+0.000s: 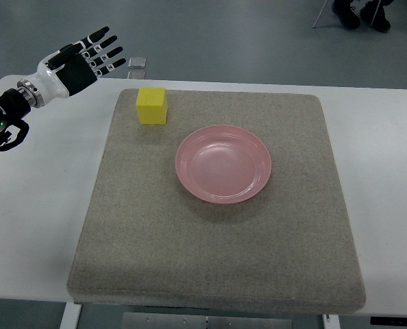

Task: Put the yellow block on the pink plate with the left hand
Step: 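Move the open left hand toward the yellow cube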

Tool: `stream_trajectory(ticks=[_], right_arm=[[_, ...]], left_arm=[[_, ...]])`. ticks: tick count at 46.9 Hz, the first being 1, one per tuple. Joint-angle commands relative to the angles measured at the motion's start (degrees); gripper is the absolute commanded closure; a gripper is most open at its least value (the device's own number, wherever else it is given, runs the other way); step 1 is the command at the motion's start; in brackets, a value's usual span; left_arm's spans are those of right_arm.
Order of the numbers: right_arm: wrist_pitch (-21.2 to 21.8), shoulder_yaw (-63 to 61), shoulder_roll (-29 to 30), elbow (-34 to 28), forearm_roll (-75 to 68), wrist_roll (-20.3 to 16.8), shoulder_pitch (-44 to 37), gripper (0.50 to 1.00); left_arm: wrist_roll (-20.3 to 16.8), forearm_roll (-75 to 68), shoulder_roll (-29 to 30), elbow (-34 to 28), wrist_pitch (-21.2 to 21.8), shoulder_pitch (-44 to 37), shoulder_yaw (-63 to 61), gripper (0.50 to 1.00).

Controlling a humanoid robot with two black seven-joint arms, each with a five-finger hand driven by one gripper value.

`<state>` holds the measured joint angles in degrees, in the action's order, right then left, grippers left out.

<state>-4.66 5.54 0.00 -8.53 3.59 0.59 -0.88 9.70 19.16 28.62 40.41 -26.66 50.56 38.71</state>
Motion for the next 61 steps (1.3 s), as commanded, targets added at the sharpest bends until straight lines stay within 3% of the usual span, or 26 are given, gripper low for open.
stream_trajectory(ticks=[1, 20, 30, 38, 61], right_arm=[[0.0, 0.0, 0.0, 0.0, 0.0, 0.0, 0.0, 0.576], [0.0, 0.0, 0.0, 0.0, 0.0, 0.0, 0.0, 0.576], [0.0, 0.0, 0.0, 0.0, -0.1, 0.0, 0.0, 0.576], [0.0, 0.0, 0.0, 0.0, 0.0, -0.1, 0.0, 0.576], [0.0, 0.0, 0.0, 0.0, 0.0, 0.0, 0.0, 0.576]], left_arm=[[0.2, 0.0, 0.1, 0.3, -0.1, 0.1, -0.9, 0.506], [-0.8, 0.0, 1.9, -1.1, -0.3, 0.2, -1.1, 0.506], [-1.0, -2.3, 5.7, -2.2, -1.9, 0.8, -1.9, 0.506], [-1.0, -15.8, 8.9, -1.7, -8.3, 3.7, -5.0, 0.506], [-1.4, -62.0, 9.4, 2.1, -8.3, 14.0, -5.1, 0.506]])
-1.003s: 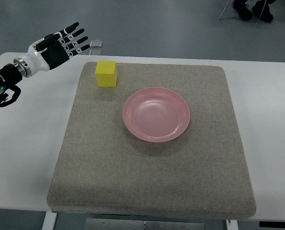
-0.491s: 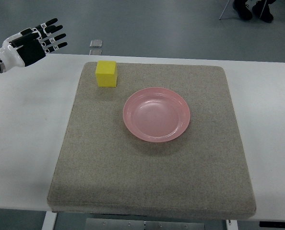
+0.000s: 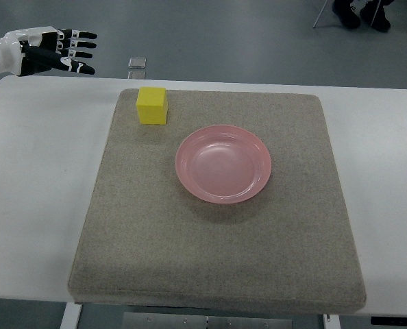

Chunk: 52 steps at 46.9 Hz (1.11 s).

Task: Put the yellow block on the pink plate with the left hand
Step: 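Move the open left hand toward the yellow cube, then lower the left hand onto the yellow cube and close fingers around it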

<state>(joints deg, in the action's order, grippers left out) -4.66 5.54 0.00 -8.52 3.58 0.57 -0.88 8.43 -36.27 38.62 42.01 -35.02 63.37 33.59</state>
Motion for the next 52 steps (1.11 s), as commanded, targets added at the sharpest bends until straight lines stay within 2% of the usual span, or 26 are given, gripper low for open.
stream_trajectory(ticks=[1, 10, 19, 23, 33, 41, 52], right_arm=[[0.0, 0.0, 0.0, 0.0, 0.0, 0.0, 0.0, 0.576], [0.0, 0.0, 0.0, 0.0, 0.0, 0.0, 0.0, 0.576], [0.0, 0.0, 0.0, 0.0, -0.1, 0.0, 0.0, 0.576], [0.0, 0.0, 0.0, 0.0, 0.0, 0.0, 0.0, 0.576], [0.0, 0.0, 0.0, 0.0, 0.0, 0.0, 0.0, 0.576], [0.0, 0.0, 0.0, 0.0, -0.1, 0.0, 0.0, 0.576], [0.0, 0.0, 0.0, 0.0, 0.0, 0.0, 0.0, 0.576]], left_arm=[[-0.3, -8.7, -0.9, 0.6, 0.0, 1.7, 0.0, 0.508], [-1.1, -26.4, -8.4, -0.3, 0.1, 2.2, -0.5, 0.508], [-1.9, -35.6, -15.1, -2.1, 5.7, 2.4, -2.3, 0.508], [-2.0, -37.6, -16.7, -2.2, 7.1, 3.1, -5.4, 0.508], [-2.0, -39.7, -21.9, -6.7, 15.2, 5.1, -12.9, 0.508], [-2.0, -39.6, -24.8, -11.0, 15.7, 5.3, -15.8, 0.508], [-2.0, -40.0, -25.3, -11.2, 17.4, 5.4, -15.8, 0.538]])
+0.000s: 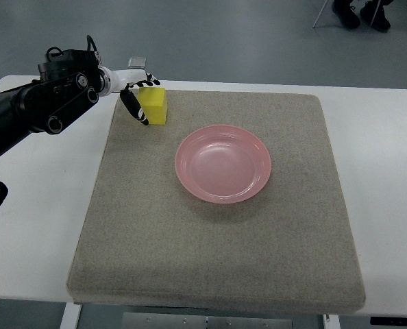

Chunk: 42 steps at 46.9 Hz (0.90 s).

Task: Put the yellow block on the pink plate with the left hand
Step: 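Lower the left hand onto the yellow cube and close fingers around it, then carry the yellow cube with the left hand onto the pink plate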

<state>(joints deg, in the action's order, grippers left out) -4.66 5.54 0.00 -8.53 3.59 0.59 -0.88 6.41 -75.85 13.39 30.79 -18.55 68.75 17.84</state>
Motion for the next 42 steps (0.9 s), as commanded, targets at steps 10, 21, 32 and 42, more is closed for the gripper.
stream_trajectory(ticks=[10, 21, 32, 42], right_arm=[[0.0, 0.0, 0.0, 0.0, 0.0, 0.0, 0.0, 0.576], [0.0, 0.0, 0.0, 0.0, 0.0, -0.1, 0.0, 0.576], [0.0, 0.0, 0.0, 0.0, 0.0, 0.0, 0.0, 0.576], [0.0, 0.0, 0.0, 0.0, 0.0, -0.1, 0.0, 0.576]], left_arm=[[-0.4, -2.7, -0.1, 0.1, 3.5, 0.0, -3.1, 0.722], [-1.5, -2.8, -0.9, 0.2, 3.6, 0.0, -3.6, 0.834], [-1.6, -2.6, -0.5, 0.7, 3.6, 0.2, -3.9, 0.981], [-3.4, -2.4, 7.3, 10.2, 3.3, 2.7, -3.6, 1.0]])
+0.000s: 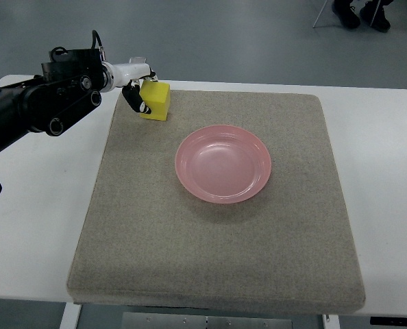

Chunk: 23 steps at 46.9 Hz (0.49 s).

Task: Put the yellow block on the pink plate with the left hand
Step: 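Carry the yellow cube with the left hand onto the pink plate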

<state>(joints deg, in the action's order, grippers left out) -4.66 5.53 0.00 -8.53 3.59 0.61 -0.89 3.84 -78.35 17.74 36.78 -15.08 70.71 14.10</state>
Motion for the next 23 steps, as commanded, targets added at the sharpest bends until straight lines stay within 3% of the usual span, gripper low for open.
stream_trajectory(ticks=[1, 9, 23], right_arm=[[0.0, 0.0, 0.0, 0.0, 0.0, -0.1, 0.0, 0.576], [0.0, 0.0, 0.0, 0.0, 0.0, 0.0, 0.0, 0.576], [0.0, 0.0, 0.0, 0.0, 0.0, 0.0, 0.0, 0.576]], left_arm=[[-1.1, 0.2, 4.0, 5.7, -0.2, 0.9, 0.2, 1.0], [-2.1, 0.7, 9.1, 14.2, -1.3, 1.3, 0.8, 1.0], [-6.7, 1.5, 10.8, 29.0, -4.5, 0.1, 0.5, 1.0]])
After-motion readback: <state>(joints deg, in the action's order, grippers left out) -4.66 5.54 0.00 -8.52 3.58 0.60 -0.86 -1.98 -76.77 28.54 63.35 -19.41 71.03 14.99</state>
